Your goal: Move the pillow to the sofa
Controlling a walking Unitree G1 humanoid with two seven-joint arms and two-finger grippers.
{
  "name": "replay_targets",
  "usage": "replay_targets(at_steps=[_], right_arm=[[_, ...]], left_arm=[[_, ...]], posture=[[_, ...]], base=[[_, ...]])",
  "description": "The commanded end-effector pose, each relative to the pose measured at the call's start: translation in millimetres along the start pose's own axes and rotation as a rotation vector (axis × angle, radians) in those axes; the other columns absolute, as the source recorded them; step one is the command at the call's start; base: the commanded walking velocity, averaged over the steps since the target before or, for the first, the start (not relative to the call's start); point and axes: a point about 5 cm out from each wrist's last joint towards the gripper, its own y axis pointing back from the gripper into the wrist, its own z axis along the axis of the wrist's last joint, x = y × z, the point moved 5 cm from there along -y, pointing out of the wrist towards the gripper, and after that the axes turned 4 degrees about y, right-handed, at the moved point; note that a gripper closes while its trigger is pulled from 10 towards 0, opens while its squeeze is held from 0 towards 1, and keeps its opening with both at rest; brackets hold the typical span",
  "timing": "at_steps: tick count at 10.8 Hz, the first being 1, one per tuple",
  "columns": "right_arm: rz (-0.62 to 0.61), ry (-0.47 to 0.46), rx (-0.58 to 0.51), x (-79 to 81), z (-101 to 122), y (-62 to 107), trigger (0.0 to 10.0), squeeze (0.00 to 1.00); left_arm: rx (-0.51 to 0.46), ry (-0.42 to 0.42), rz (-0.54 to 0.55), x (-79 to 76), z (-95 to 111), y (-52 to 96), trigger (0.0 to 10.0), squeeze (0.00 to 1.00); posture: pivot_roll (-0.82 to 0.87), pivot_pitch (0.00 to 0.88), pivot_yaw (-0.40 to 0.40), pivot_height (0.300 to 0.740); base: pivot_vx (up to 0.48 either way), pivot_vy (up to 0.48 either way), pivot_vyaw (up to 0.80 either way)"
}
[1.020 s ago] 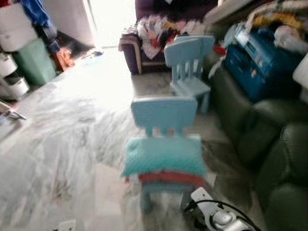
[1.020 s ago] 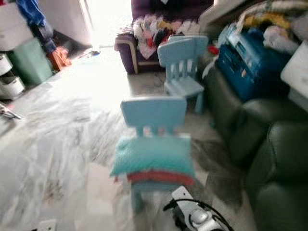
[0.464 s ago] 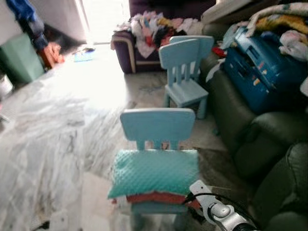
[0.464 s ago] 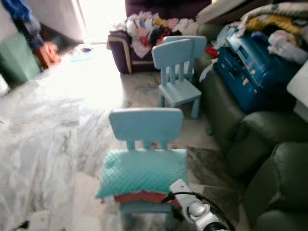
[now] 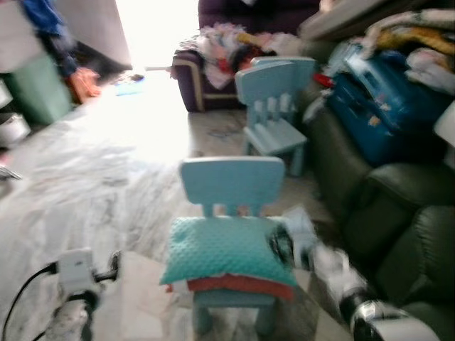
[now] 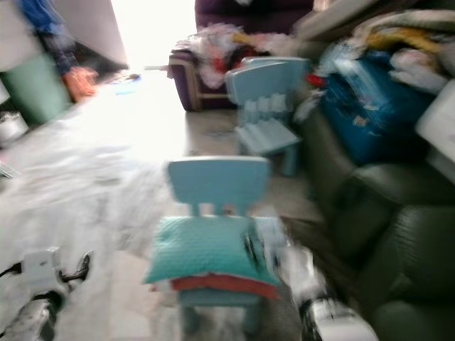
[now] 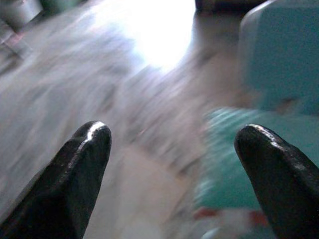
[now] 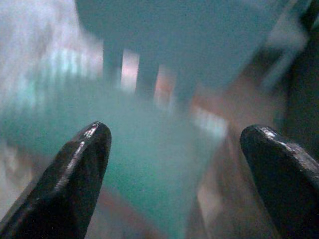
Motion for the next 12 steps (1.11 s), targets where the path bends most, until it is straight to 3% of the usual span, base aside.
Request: replay_targets(at_steps=[1, 2, 3, 4, 5, 7, 9, 12], right_arm=[[0.005, -0.024, -0.138, -5.5, 41.1, -4.1, 10.0, 0.0], [-0.002, -0.07, -0.212, -8.3, 58.8, -1.0, 10.0, 0.0], [0.0, -0.137, -0.231, -7.1, 61.7, 2.5, 10.0, 0.0], [-0.007, -0.193, -0.229, -4.1, 58.3, 6.5, 10.0, 0.0], [-0.003, -0.221, -0.233, 3.8, 54.9, 12.4, 10.0, 0.0], [-0.015, -0.251, -0.24, 10.3, 58.1, 19.7, 10.0, 0.0], [-0.041, -0.235, -0.248, 7.4, 68.0, 23.1, 10.0, 0.0], [-0.076, -0.246, -0.245, -3.9, 71.4, 26.1, 10.0, 0.0]], left_arm=[[-0.116, -0.025, -0.049, -15.6, 39.3, 3.2, 10.0, 0.0], [-0.211, -0.027, -0.097, -39.6, 68.8, 11.5, 10.0, 0.0], [-0.304, -0.06, -0.135, -60.1, 90.0, 20.3, 10.0, 0.0], [-0.328, -0.028, -0.141, -70.8, 96.7, 25.0, 10.0, 0.0], [-0.354, 0.075, -0.107, -72.7, 104.1, 27.2, 10.0, 0.0], [-0.378, 0.149, -0.058, -70.5, 115.5, 24.2, 10.0, 0.0], [-0.378, 0.091, -0.138, -87.3, 122.7, 21.5, 10.0, 0.0], [-0.351, 0.145, -0.157, -91.9, 121.2, 17.7, 10.0, 0.0]], posture=[[-0.09, 0.0, 0.033, 0.74], [-0.1, 0.0, 0.039, 0.74], [-0.1, 0.0, 0.041, 0.74], [-0.13, 0.0, 0.039, 0.74], [-0.14, 0.0, 0.039, 0.74], [-0.15, 0.0, 0.043, 0.74], [-0.17, 0.0, 0.062, 0.74], [-0.18, 0.0, 0.07, 0.74]], base=[[0.0, 0.0, 0.0], [0.0, 0.0, 0.0], [0.0, 0.0, 0.0], [0.0, 0.0, 0.0], [0.0, 0.0, 0.0], [0.0, 0.0, 0.0], [0.0, 0.0, -0.73], [0.0, 0.0, -0.73]])
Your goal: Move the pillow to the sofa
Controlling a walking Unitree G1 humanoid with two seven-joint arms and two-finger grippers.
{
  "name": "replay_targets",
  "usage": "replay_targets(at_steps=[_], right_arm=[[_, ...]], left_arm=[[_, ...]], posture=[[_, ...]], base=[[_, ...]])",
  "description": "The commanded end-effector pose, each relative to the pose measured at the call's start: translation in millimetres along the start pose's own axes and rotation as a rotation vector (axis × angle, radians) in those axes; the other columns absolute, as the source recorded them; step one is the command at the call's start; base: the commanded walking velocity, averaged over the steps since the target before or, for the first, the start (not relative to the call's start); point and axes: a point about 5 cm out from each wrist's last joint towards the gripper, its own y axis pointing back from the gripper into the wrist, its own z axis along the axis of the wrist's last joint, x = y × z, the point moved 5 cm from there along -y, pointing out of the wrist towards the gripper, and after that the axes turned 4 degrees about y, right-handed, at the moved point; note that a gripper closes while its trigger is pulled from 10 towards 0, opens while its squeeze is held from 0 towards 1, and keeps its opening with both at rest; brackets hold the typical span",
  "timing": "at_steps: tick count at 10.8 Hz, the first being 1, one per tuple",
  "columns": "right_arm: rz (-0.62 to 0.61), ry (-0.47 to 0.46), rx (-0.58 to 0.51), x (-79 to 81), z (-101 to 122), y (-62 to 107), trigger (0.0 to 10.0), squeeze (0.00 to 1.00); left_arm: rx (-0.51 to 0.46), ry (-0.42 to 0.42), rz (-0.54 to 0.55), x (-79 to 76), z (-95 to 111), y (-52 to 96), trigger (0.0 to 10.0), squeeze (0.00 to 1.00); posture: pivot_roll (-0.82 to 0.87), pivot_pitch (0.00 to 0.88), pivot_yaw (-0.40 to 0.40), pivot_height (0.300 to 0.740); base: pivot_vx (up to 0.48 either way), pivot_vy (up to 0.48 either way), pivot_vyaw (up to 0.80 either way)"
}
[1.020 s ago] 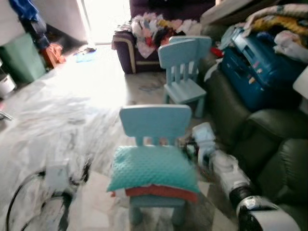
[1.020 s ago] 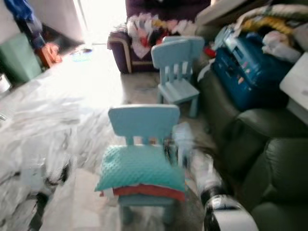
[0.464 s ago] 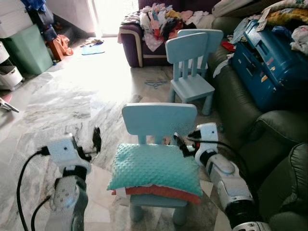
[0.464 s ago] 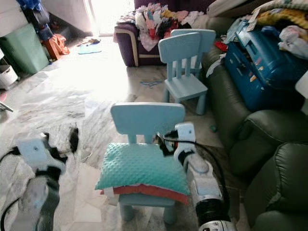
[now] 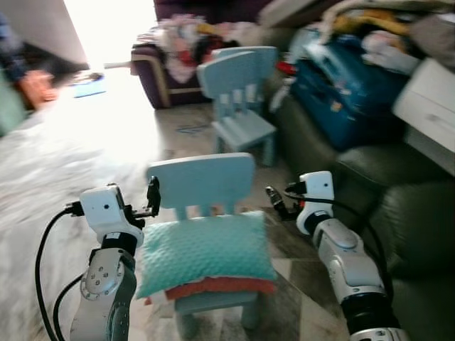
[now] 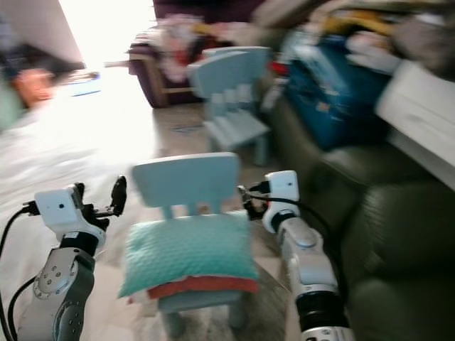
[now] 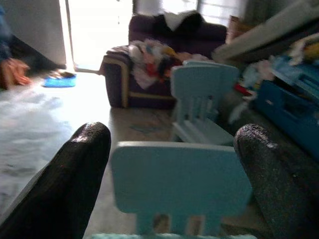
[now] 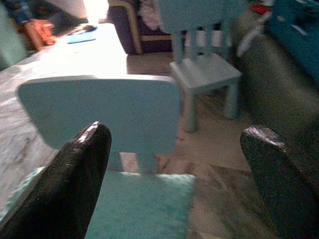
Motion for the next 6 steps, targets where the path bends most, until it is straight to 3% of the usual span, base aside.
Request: replay_targets(at_steps=[1, 4, 6], right_arm=[[0.03, -0.009, -0.017, 9.1, 7.9, -2.2, 10.0, 0.0], [0.047, -0.002, -0.034, 8.3, 16.0, -3.7, 10.0, 0.0], [0.04, 0.01, -0.028, 4.3, 17.2, -3.7, 10.0, 0.0]], left_arm=[[0.016, 0.011, 0.002, 1.0, -3.4, 1.2, 10.0, 0.0], [0.012, -0.012, 0.036, 5.8, -4.6, 1.4, 10.0, 0.0], [0.016, 0.001, 0.037, 4.8, -7.0, 3.0, 10.0, 0.0]], posture=[[-0.18, 0.0, 0.062, 0.74], [-0.18, 0.0, 0.041, 0.74], [-0.19, 0.0, 0.038, 0.74]], base=[[0.0, 0.0, -0.73], [0.0, 0.0, -0.65], [0.0, 0.0, 0.0]])
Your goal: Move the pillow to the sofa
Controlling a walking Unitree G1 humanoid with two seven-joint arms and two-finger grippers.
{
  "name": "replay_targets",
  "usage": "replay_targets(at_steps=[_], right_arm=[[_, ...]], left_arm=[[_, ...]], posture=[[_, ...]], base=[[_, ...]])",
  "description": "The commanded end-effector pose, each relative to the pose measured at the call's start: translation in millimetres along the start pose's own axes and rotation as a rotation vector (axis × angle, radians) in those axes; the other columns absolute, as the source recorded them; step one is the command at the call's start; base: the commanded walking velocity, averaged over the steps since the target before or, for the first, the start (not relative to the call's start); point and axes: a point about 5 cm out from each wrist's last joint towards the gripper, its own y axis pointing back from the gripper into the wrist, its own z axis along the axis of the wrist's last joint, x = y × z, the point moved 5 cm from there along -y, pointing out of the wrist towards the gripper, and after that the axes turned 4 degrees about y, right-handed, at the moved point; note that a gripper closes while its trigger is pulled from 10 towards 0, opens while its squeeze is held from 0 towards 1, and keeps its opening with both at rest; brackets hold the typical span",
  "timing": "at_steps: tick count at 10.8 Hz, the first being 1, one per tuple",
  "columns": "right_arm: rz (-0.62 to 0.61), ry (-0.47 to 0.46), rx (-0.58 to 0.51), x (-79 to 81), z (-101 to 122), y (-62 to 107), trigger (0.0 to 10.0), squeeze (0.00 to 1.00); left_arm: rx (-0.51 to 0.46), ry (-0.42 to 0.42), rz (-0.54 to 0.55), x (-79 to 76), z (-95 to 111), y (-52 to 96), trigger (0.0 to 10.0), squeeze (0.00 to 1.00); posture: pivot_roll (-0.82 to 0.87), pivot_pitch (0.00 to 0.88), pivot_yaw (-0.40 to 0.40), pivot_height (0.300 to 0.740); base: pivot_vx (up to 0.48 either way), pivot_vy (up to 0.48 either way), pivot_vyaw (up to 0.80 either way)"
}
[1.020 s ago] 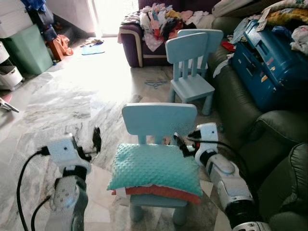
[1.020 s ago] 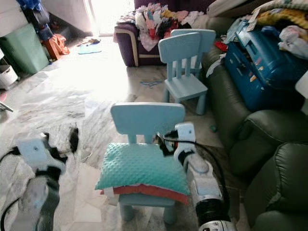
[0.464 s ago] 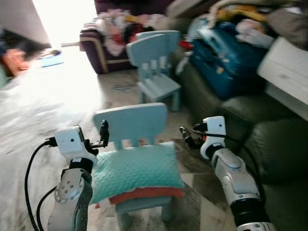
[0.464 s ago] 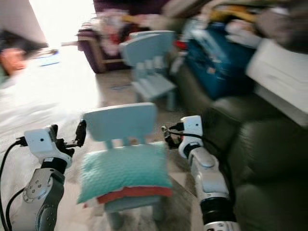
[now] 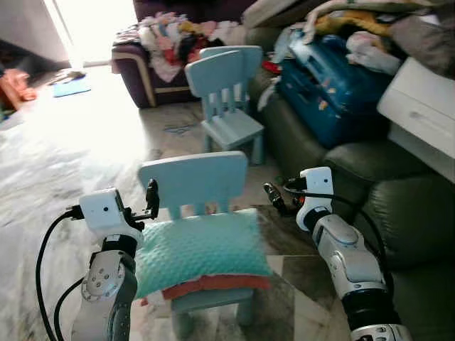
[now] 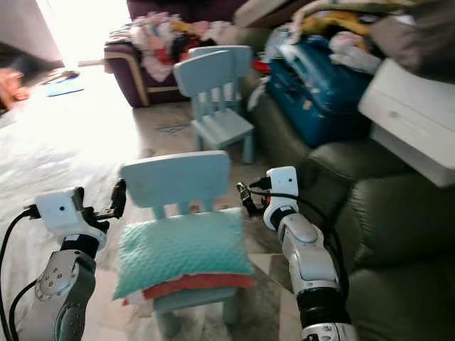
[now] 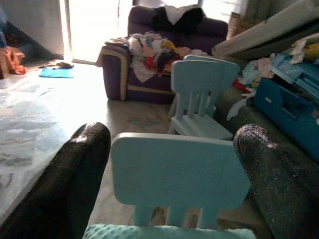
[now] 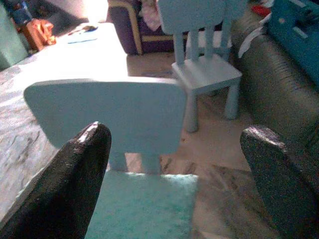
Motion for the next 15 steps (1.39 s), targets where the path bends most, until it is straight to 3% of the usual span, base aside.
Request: replay_targets(at_steps=[1, 3, 5, 8, 15], right_arm=[[-0.001, -0.013, -0.005, 2.2, 6.0, -1.4, 10.0, 0.0], [-0.01, -0.097, 0.052, 0.8, -2.7, -1.2, 10.0, 0.0], [0.022, -0.201, 0.002, 5.3, 6.6, -1.8, 10.0, 0.0], [0.064, -0.09, 0.031, 18.0, 6.6, -1.6, 10.0, 0.0], [0.063, -0.114, 0.045, 15.2, 5.1, -0.4, 10.0, 0.0]], left_arm=[[0.012, 0.013, 0.001, 1.7, -4.4, 2.0, 10.0, 0.0], [0.016, -0.005, 0.01, 3.1, -5.5, 3.6, 10.0, 0.0], [0.037, -0.013, 0.004, 8.6, -8.4, 10.8, 10.0, 0.0], [0.039, 0.001, 0.011, 0.3, -11.4, 8.6, 10.0, 0.0], [0.06, 0.045, 0.045, 6.0, -14.9, 7.4, 10.0, 0.0]], posture=[[-0.19, 0.0, 0.038, 0.74], [-0.19, 0.0, 0.037, 0.74], [-0.18, 0.0, 0.029, 0.74], [-0.18, 0.0, 0.02, 0.74], [-0.19, 0.0, 0.021, 0.74]], base=[[0.0, 0.0, 0.0], [0.0, 0.0, 0.0], [0.0, 0.0, 0.0], [0.0, 0.0, 0.0], [0.0, 0.0, 0.0]])
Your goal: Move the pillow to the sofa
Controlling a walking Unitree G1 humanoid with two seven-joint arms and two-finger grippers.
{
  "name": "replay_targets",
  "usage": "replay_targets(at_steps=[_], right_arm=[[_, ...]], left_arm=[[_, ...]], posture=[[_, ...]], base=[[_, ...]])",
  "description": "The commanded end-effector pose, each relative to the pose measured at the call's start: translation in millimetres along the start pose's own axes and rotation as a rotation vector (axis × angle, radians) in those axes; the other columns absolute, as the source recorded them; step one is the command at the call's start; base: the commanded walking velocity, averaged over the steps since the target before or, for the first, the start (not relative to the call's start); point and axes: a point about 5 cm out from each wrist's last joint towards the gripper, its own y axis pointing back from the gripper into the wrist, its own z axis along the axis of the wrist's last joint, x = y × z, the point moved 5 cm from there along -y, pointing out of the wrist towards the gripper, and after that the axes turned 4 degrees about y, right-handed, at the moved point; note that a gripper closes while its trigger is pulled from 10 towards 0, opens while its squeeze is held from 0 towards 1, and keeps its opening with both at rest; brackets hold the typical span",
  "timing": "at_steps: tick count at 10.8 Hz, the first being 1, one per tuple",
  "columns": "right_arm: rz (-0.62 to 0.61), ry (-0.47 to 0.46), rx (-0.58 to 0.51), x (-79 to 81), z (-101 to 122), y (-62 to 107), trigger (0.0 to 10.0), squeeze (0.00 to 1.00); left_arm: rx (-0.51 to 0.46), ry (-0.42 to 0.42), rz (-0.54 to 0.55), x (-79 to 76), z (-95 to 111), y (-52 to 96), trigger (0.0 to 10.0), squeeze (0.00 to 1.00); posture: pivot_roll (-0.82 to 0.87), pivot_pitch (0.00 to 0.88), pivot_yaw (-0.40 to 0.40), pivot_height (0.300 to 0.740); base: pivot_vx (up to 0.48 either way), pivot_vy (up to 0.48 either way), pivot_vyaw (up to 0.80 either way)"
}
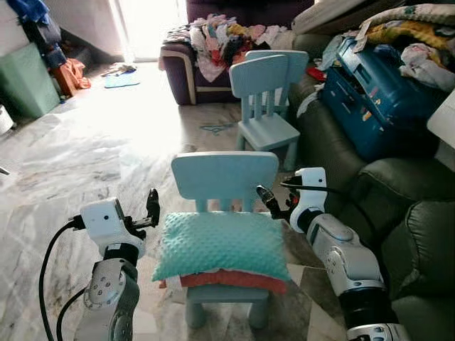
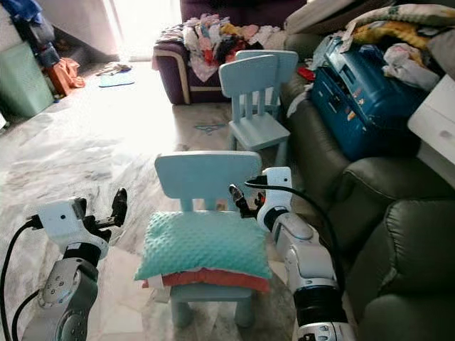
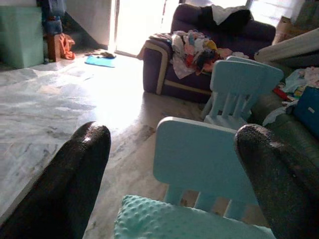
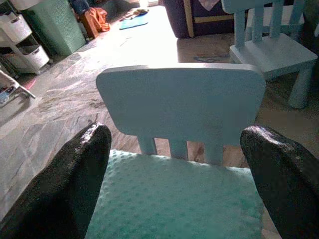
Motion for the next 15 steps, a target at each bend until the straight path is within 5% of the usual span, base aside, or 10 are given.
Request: replay_targets(at_steps=[1, 15], right_arm=[[0.006, 0.008, -0.013, 1.6, 5.3, 0.7, 10.0, 0.0], [0.007, 0.009, -0.011, 2.3, 5.6, -2.4, 10.0, 0.0]], left_arm=[[0.011, -0.006, 0.014, 1.7, -1.0, 0.0, 10.0, 0.0], [0.027, 0.0, 0.031, 6.0, -3.2, -3.6, 10.0, 0.0]], posture=[[-0.19, 0.0, 0.021, 0.74], [-0.19, 0.0, 0.028, 0.74]], base=[[0.0, 0.0, 0.0], [-0.183, 0.0, 0.0]])
